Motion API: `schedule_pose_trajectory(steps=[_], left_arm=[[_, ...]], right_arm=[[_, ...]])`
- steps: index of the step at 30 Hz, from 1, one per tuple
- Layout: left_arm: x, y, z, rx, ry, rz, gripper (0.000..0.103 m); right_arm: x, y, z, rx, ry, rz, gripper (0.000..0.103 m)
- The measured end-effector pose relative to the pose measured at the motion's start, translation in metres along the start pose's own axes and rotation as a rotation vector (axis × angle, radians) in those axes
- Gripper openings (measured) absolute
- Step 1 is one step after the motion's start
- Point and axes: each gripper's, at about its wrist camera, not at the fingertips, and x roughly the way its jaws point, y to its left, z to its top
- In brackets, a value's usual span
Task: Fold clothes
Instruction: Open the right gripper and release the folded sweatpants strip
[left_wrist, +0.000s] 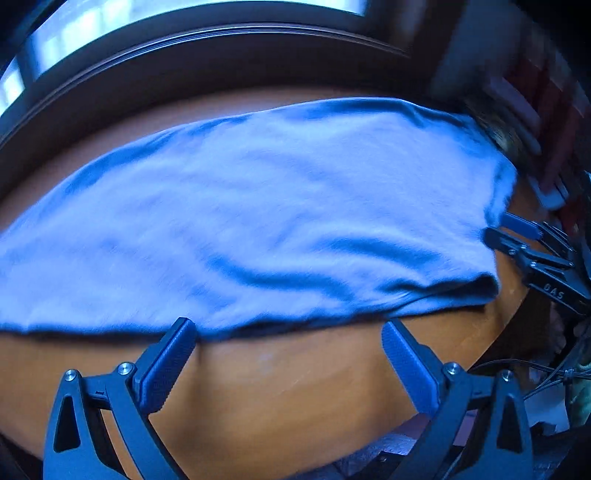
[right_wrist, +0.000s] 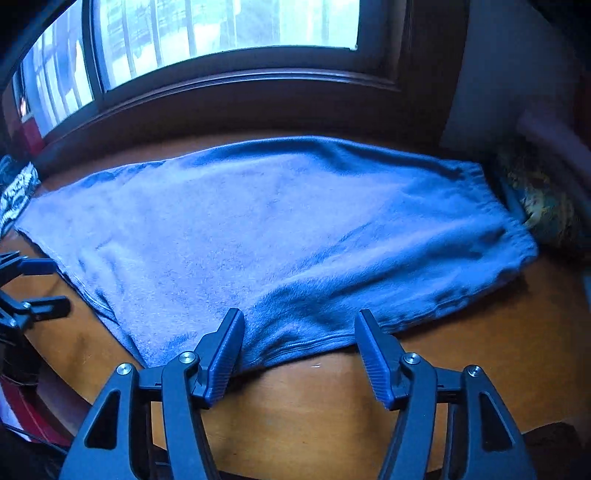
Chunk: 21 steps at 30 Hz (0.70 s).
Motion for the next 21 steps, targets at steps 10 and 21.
schedule_pose_trajectory(steps=[10, 21], left_arm=[[-0.052, 0.102, -0.042, -0.204, -0.045, -0.022, 0.102], [-0.093, 0.194, -0.085, -0.174, -0.058, -0.050, 0.102]], right_arm=[[-0.002, 0.049, 0.017, -0.023, 0.020, -0.035, 0.062], [-0.022, 0.193, 0.017, -0.027, 0.026, -0.030, 0.062]])
